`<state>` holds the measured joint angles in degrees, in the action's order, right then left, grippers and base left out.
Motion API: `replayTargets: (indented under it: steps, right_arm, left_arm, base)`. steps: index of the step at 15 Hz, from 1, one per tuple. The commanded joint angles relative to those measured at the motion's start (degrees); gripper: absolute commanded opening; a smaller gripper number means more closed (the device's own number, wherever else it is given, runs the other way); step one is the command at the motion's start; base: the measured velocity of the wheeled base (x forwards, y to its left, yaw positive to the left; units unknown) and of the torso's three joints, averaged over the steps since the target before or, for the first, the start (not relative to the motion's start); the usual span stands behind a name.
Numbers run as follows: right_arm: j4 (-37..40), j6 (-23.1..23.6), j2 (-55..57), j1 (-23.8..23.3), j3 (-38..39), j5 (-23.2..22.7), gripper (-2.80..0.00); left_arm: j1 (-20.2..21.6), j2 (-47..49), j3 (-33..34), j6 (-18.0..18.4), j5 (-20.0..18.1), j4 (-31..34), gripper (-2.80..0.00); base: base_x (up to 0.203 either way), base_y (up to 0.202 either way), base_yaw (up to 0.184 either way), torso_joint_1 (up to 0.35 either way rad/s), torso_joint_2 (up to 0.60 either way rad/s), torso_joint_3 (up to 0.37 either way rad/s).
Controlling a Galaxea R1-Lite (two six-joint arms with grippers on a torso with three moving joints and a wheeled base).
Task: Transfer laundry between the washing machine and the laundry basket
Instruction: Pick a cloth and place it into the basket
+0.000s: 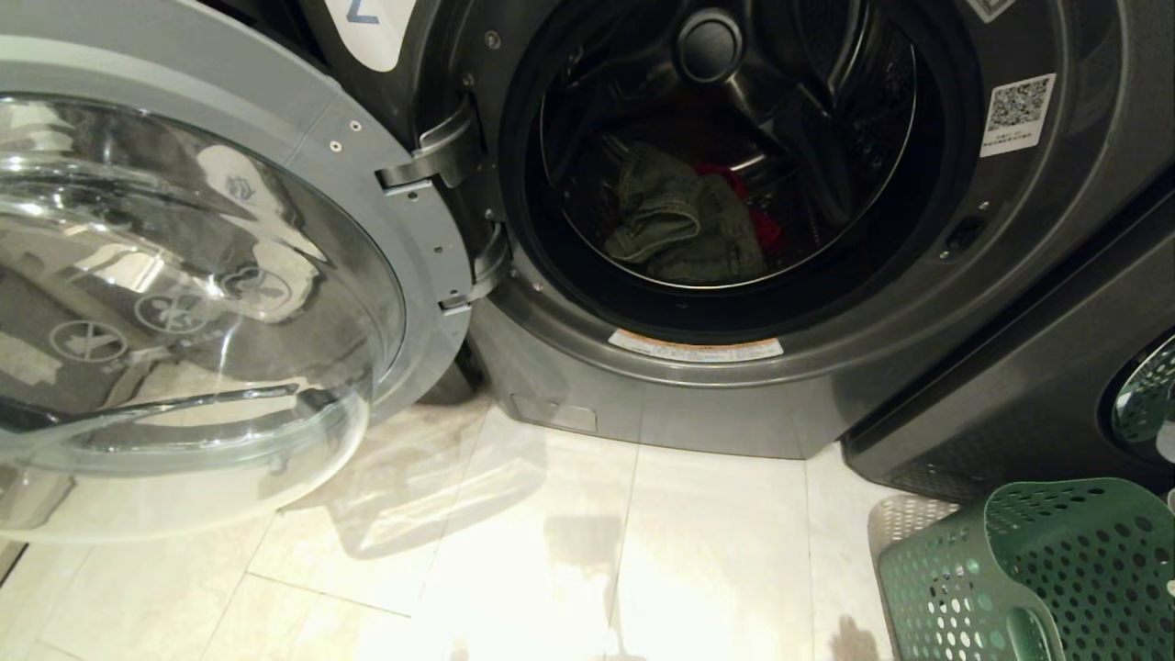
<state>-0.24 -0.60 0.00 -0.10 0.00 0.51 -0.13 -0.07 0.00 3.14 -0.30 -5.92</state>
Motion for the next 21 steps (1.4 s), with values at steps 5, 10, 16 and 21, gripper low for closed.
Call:
replayTargets:
  steps: [5,10,16,21]
  right_arm:
    - [-0.02,0.64,0.00,0.01,0.02,-0.09,-2.80]
    - [-0.02,2.62,0.00,0.01,0.00,-0.51,-2.80]
    - [2.49,9.25,2.24,0.01,-8.09,-1.48,-2.80]
    - [5.10,8.93,30.41,-0.07,-30.68,-7.88,-2.80]
  left_arm:
    - [0.03,0.07,2.29,-0.12,0.13,-0.05,-2.80]
    - [0.04,0.07,2.29,0.02,0.13,-0.14,-2.80]
    - [0.04,0.07,2.29,-0.15,0.15,-0.05,-2.80]
    - [0.02,0.07,2.29,-0.12,0.13,-0.05,-2.80]
  base:
    - [0.000,0.000,0.000,0.006,0.00,-0.199]
    - [0.000,0.000,0.000,0.006,0.00,-0.198]
    - [0.000,0.000,0.000,0.002,0.01,-0.079]
    - [0.000,0.000,0.000,0.000,0.00,0.000]
